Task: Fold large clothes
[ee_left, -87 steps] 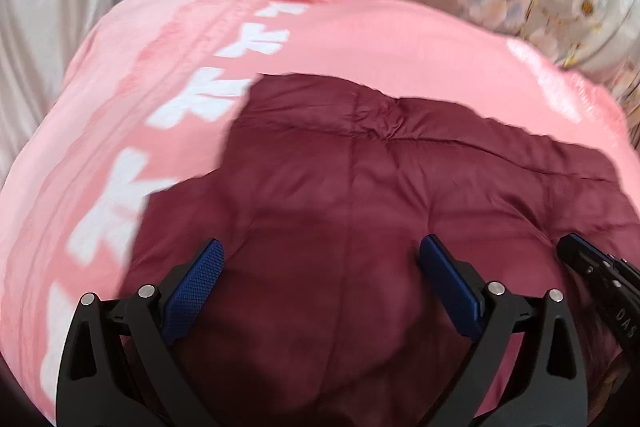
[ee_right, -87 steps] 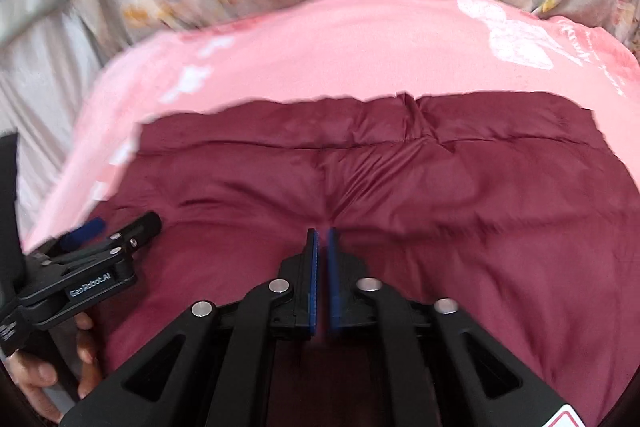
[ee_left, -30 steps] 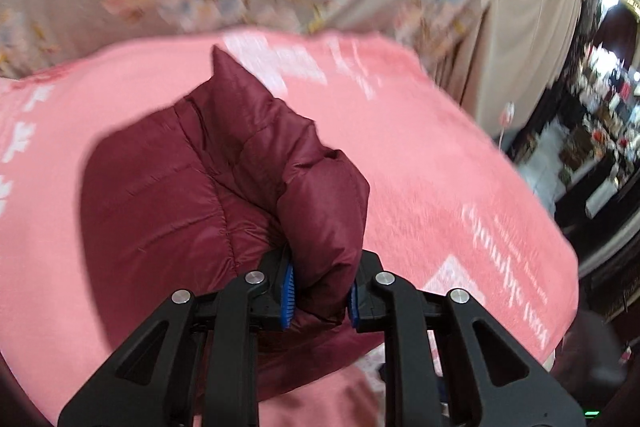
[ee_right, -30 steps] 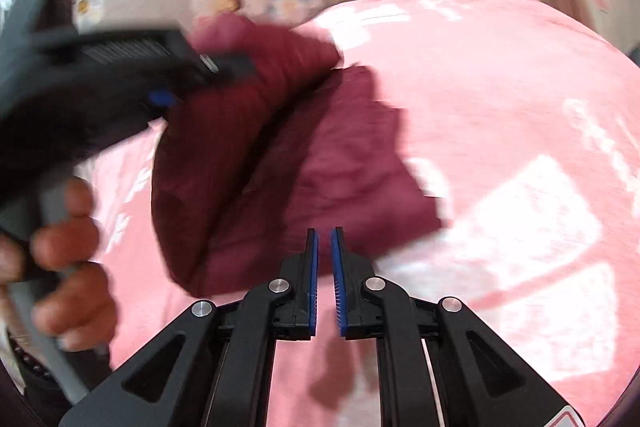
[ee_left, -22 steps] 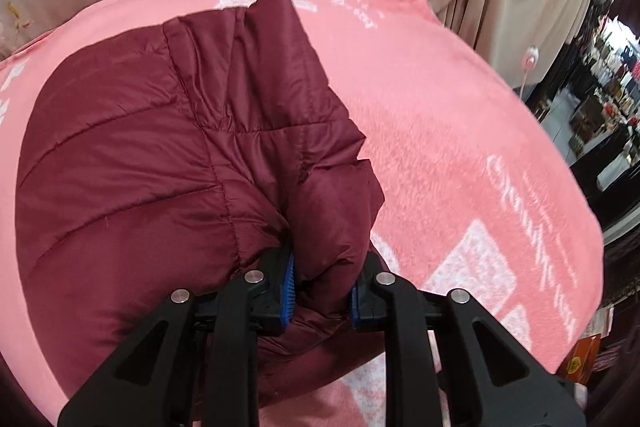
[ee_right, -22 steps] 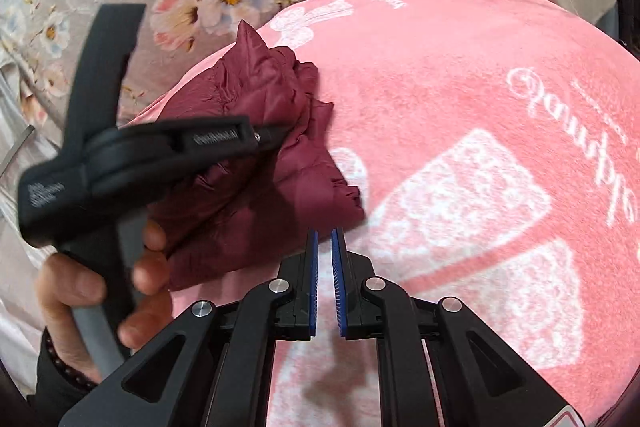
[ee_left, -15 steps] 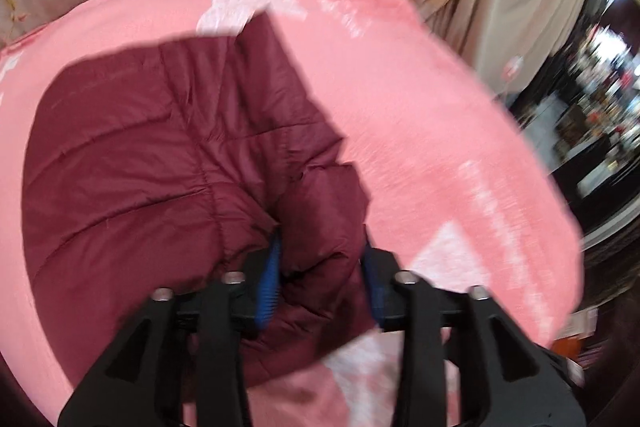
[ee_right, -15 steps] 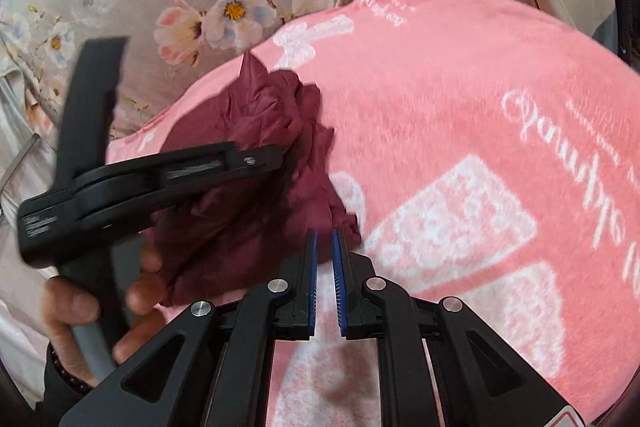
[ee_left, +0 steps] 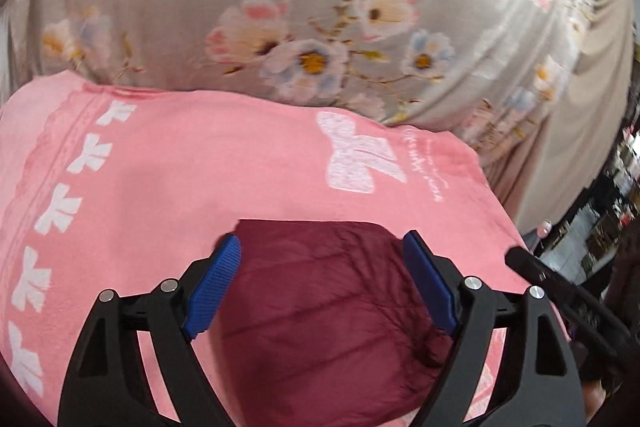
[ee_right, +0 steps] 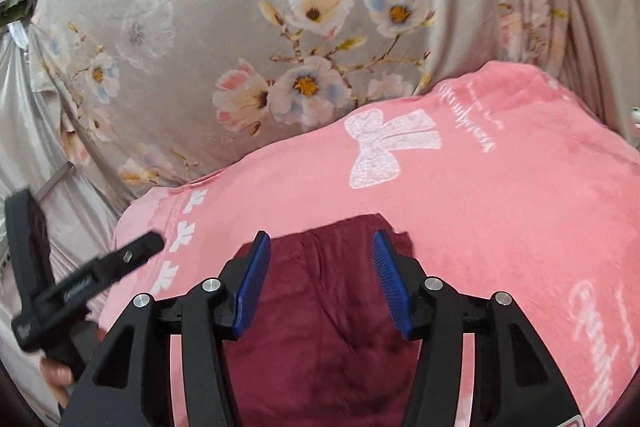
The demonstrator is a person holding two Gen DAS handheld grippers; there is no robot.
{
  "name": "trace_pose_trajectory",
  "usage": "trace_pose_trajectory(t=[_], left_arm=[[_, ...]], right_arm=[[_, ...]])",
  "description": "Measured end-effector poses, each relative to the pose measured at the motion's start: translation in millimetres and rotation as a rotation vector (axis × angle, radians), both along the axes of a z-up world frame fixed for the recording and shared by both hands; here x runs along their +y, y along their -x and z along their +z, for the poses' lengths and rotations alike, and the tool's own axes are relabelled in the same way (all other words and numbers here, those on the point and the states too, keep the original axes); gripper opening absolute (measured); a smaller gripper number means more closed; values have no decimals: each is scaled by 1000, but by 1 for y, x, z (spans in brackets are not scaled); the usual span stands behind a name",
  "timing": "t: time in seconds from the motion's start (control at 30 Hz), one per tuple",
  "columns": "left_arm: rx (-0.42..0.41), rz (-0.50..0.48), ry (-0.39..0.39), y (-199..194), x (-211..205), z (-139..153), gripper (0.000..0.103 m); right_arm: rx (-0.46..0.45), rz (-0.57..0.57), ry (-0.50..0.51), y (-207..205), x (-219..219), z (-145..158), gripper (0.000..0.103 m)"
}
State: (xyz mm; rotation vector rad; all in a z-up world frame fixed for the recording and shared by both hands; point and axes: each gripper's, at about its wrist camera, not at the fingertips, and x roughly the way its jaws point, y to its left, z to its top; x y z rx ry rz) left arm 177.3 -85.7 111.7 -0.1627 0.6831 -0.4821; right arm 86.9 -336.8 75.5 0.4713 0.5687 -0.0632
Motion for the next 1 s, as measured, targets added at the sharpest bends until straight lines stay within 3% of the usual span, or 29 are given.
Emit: trace_pose_trajectory(t=[0.1, 0.2, 0.37, 0.43, 0.47, 0.5, 0.57, 0.7, 1.0], left_arm=[[15, 47, -34, -22, 10, -8, 81], [43, 60, -90, -42, 12, -23, 80], [120, 47, -159, -75, 0, -60, 80], [174, 30, -164, -89, -10, -82, 80], [195, 21, -161, -94, -15, -90, 80], [226, 9, -161, -100, -22, -102, 79], [260, -2, -164, -106, -34, -118, 75], [257, -29, -160, -108, -60, -134, 73], [221, 5, -246, -125, -92, -163, 83]], right_arm=[[100, -19, 17, -51, -2, -13, 53], [254, -36, 49, -98, -5, -49, 53], [426, -23, 73, -128, -14, -104, 53], [430, 6, 77, -127, -16, -114, 43], [423, 23, 89, -125, -16, -117, 23], [406, 23, 103, -119, -17, -116, 12], [348, 4, 124, -102, -22, -108, 4], [277, -73, 108, -73, -41, -104, 3], [342, -80, 25, -96, -57, -153, 7]])
